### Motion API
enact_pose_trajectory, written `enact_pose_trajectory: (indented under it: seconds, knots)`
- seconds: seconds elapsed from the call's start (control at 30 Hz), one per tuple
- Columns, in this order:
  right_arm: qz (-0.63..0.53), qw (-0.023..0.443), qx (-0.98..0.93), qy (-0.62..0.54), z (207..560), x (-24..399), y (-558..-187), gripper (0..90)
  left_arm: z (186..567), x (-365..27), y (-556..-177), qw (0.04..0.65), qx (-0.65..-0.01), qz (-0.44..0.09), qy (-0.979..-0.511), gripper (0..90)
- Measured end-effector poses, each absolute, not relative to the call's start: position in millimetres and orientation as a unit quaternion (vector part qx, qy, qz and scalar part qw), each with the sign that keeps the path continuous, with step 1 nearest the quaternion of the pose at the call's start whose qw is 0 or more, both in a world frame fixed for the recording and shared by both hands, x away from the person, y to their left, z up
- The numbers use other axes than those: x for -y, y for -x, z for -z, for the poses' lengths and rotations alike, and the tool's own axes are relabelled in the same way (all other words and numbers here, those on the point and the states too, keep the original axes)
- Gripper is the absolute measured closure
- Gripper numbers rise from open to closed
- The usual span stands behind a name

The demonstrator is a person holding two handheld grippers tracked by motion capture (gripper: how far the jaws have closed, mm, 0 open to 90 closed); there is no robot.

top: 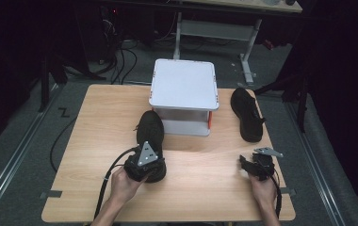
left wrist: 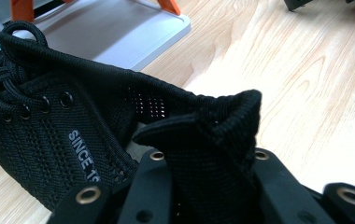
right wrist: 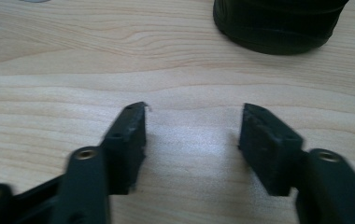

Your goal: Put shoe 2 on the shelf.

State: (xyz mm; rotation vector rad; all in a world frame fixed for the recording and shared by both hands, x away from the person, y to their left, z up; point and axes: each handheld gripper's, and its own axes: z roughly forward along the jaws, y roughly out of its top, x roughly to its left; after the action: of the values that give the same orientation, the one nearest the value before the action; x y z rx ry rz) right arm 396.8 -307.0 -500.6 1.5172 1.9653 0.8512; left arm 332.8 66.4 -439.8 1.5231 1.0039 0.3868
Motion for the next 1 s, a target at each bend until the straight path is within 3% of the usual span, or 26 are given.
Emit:
enact_pose_trajectory:
  seconds: [0.13,0.63,0.77,1.0]
  knots:
    - [-0.312,0.245,-0.737,-0.548,497.9,305.7,-394.7,57.4,436.9,-59.2,-334.1,0.599,-0.42,-0.163,-0.662,80.3]
    - [-0.414,0.199,-0.747,-0.481,462.3,287.5,-401.4,55.9,441.0,-36.1,-356.4,0.589,-0.405,-0.148,-0.683,80.0]
    - [-0.432,0.169,-0.761,-0.453,450.2,279.1,-408.5,61.7,438.5,-32.2,-365.8,0.593,-0.409,-0.145,-0.678,79.9]
    - [-0.461,0.175,-0.763,-0.418,414.9,266.6,-419.1,69.5,435.4,-25.8,-380.7,0.591,-0.404,-0.15,-0.682,79.7]
